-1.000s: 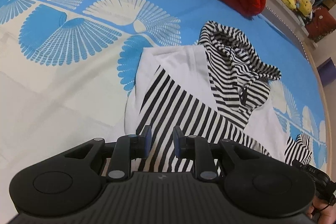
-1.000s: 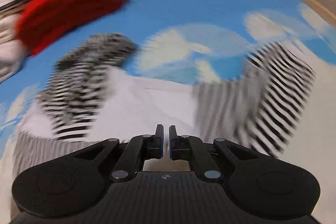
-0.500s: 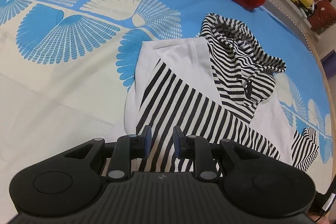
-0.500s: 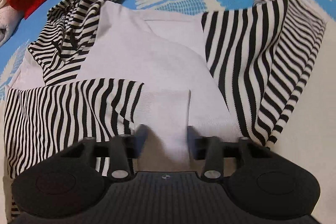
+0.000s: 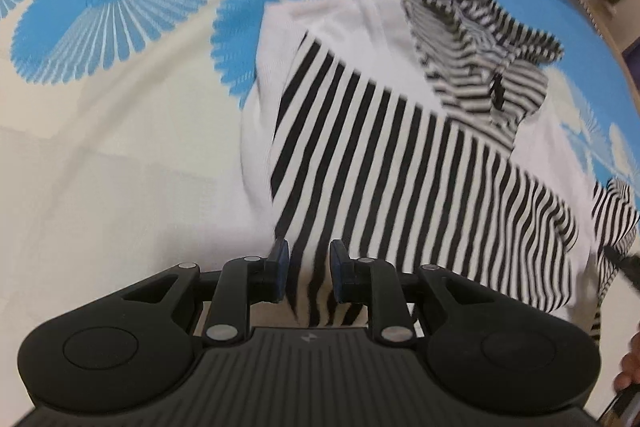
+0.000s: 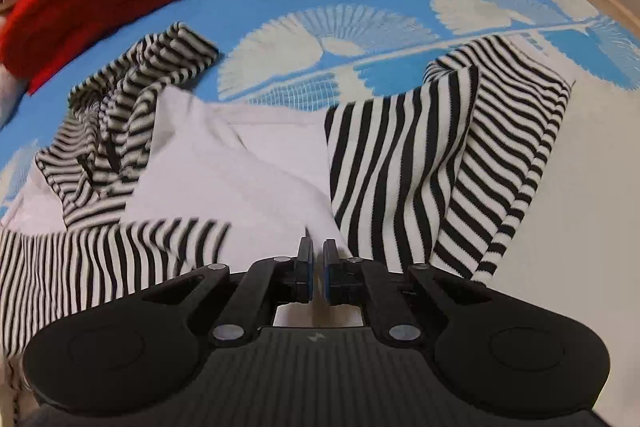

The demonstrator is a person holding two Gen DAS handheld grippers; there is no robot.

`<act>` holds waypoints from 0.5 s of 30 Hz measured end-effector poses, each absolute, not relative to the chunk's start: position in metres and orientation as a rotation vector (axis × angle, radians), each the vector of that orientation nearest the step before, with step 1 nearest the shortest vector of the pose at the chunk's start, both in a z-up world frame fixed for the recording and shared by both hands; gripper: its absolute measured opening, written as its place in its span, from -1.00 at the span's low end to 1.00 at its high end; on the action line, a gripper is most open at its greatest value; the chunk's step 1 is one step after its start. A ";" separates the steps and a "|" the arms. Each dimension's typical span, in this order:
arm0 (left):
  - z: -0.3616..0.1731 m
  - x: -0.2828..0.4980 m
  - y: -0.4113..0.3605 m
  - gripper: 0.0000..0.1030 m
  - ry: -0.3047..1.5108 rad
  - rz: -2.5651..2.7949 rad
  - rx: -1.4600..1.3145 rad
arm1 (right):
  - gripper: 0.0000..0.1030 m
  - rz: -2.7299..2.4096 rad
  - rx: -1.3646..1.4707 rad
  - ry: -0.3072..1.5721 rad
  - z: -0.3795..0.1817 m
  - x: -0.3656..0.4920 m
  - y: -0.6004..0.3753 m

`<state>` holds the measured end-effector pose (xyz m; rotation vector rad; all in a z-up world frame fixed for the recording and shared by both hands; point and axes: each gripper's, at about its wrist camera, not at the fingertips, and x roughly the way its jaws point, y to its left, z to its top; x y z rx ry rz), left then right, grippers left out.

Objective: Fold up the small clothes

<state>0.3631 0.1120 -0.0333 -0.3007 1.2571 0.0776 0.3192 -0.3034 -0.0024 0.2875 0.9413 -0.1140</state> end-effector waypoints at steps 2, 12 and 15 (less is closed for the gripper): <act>-0.043 0.361 0.110 -0.56 1.296 0.072 -0.277 | -0.61 -0.019 0.315 0.914 0.003 0.316 -0.296; -0.015 0.363 0.092 -0.44 1.200 0.044 -0.185 | -0.25 0.057 0.311 1.100 -0.018 0.319 -0.283; 0.000 0.365 0.080 -0.36 1.152 0.024 -0.178 | -0.25 0.020 0.356 1.047 -0.002 0.320 -0.301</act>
